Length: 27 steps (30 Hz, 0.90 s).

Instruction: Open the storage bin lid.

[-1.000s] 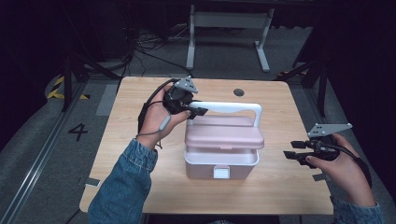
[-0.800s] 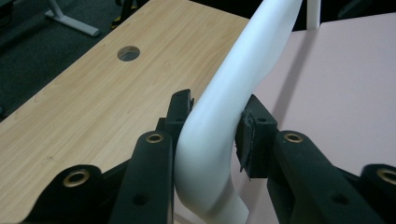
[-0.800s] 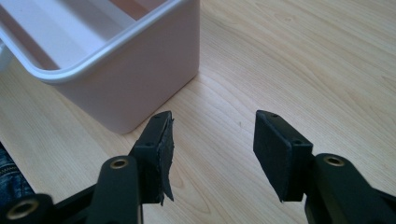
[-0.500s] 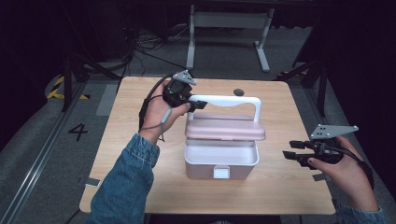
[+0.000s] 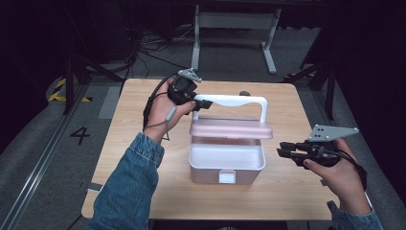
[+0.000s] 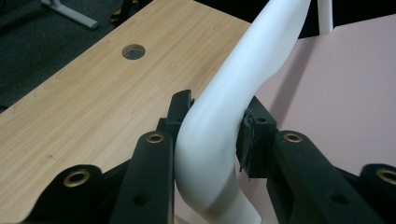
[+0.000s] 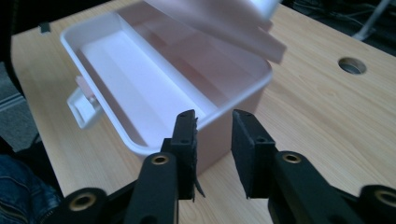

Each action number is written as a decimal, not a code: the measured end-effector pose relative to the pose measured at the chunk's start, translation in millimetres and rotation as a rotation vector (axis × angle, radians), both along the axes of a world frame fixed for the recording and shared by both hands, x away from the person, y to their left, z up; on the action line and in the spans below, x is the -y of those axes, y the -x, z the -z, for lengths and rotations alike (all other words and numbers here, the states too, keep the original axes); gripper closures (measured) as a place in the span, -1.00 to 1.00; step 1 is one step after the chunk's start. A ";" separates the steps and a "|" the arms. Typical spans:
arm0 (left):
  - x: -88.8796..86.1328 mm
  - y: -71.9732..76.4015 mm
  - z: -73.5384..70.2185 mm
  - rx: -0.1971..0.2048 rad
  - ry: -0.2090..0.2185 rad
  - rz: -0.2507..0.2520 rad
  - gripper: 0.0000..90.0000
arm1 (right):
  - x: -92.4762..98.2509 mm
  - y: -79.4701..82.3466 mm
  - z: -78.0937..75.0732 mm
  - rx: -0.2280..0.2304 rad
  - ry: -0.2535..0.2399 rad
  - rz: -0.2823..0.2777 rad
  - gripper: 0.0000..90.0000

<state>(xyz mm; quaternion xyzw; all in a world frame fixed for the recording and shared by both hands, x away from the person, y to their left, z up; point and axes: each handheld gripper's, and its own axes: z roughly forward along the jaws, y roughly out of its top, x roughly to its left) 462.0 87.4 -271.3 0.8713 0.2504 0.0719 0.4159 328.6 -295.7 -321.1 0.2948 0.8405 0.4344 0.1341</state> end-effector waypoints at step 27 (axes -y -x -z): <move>-6.4 3.4 -2.0 0.028 0.055 -0.034 0.20 | -34.5 -16.6 -8.2 0.088 -0.114 -0.057 1.00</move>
